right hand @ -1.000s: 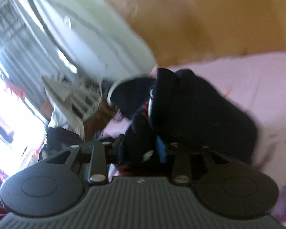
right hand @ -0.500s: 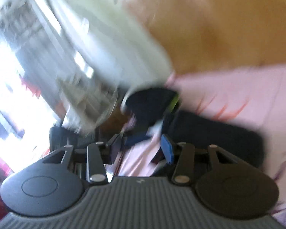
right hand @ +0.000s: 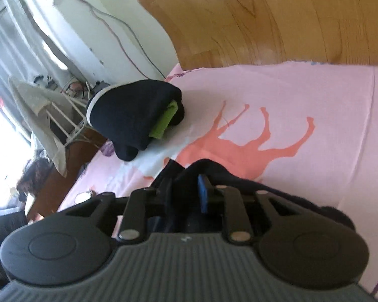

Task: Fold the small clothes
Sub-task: 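Carry the sweater bundle onto the white clothes stack with both grippers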

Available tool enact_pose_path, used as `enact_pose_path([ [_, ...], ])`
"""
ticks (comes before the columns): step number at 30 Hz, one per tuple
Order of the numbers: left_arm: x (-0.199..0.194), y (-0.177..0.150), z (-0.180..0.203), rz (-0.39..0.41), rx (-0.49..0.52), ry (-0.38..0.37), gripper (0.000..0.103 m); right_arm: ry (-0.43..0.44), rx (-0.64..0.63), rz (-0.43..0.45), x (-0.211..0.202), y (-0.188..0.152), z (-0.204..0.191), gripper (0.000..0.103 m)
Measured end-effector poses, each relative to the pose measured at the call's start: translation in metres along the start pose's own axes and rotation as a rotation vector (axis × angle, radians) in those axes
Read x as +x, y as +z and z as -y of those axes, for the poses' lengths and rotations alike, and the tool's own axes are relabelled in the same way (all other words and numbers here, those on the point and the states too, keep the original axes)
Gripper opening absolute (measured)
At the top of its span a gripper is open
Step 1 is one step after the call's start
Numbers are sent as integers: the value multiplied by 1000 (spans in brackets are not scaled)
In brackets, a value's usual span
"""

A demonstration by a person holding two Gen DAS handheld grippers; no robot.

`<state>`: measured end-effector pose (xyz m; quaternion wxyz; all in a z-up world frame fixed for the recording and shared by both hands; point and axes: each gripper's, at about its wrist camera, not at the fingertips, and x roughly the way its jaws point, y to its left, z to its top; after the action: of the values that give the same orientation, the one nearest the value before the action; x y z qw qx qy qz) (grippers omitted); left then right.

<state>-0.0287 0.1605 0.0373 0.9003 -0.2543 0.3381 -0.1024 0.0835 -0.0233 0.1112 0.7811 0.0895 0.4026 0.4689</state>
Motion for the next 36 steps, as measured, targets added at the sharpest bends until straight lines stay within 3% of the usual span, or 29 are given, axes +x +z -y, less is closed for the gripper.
enact_pose_path([
  [4, -8, 12, 9, -10, 42, 12, 69, 75, 72, 101, -33, -5, 11, 34],
  [6, -21, 22, 12, 40, 47, 15, 84, 125, 123, 203, -75, -11, 20, 74],
  [7, -26, 27, 15, 76, 58, 23, 98, 130, 143, 295, -99, -20, 27, 79],
  [9, -29, 35, 19, 112, 84, 22, 103, 116, 207, 395, -130, -41, 44, 82],
  [11, -16, 41, 24, 63, 101, 1, 103, 89, 298, 398, -141, -62, 64, 83],
  [16, 36, 36, 18, -118, 71, -24, 103, 58, 457, 253, -123, -108, 92, 85],
  [18, 43, 29, 6, -163, -1, -85, 103, 44, 393, 250, -118, -111, 84, 84],
  [20, 39, 23, -4, -141, -39, -132, 103, 66, 362, 203, -106, -103, 77, 83],
  [22, 34, 18, -9, -121, -61, -162, 103, 34, 281, 163, -89, -94, 65, 83],
  [25, 30, 10, -9, -86, -70, -171, 103, 32, 188, 130, -61, -78, 49, 86],
  [26, 30, 7, -6, -71, -61, -159, 102, 31, 189, 121, -54, -73, 47, 81],
  [27, 30, 4, 0, -56, -44, -137, 102, 34, 207, 114, -54, -69, 50, 69],
  [29, 34, 6, 12, -52, -14, -85, 91, 74, 231, 125, -62, -64, 53, 55],
  [30, 36, 8, 20, -57, -9, -66, 91, 79, 215, 137, -71, -67, 55, 53],
  [33, 43, 22, 59, -67, 37, -128, 81, 54, 162, 240, -111, -68, 62, 52],
  [36, 71, 43, 126, -68, 146, -204, 79, 10, 180, 365, -171, -59, 94, 52],
])
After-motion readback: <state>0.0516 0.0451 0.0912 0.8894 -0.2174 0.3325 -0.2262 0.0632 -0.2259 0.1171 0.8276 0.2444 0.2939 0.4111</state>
